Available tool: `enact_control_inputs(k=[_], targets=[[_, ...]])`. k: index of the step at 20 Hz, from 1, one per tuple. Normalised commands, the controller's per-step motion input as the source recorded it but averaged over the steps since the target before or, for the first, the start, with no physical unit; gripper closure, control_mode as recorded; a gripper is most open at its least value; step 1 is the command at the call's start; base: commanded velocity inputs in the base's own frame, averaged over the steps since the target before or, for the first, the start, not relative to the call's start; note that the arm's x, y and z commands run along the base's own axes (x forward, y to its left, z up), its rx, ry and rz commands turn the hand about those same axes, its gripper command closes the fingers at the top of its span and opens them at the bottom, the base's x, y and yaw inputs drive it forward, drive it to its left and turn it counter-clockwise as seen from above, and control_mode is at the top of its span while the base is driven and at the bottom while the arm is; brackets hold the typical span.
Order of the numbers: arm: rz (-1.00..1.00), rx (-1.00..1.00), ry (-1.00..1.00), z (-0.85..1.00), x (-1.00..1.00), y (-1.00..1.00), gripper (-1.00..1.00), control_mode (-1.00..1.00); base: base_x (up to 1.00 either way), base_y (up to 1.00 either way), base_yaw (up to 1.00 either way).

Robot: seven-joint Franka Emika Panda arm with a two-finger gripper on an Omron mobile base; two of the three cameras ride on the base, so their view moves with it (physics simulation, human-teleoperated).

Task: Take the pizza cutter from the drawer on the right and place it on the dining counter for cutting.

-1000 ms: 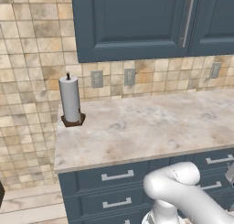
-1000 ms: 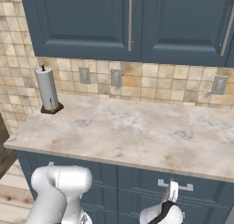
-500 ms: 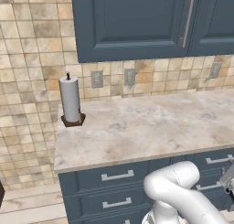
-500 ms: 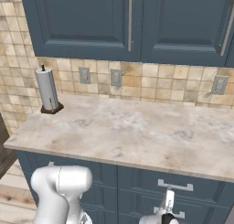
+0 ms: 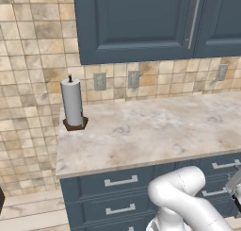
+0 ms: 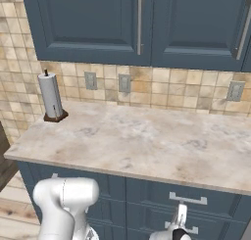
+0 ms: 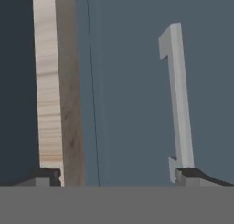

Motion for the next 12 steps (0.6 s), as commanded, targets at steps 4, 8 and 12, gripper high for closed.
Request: enact_control_inputs(k=[4,8,12], targets=[[0.0,0.0,0.0,-0.14,0.19,-0.01,-1.0,-1.0,0.0,0.0,0.0],[0.0,0.0,0.02,-0.21,0.22,-0.03,-1.0,-1.0,0.0,0.0,0.0],[0.0,0.0,0.0,-0.32,0.22,-0.14,-1.0,-1.0,0.0,0.0,0.0]])
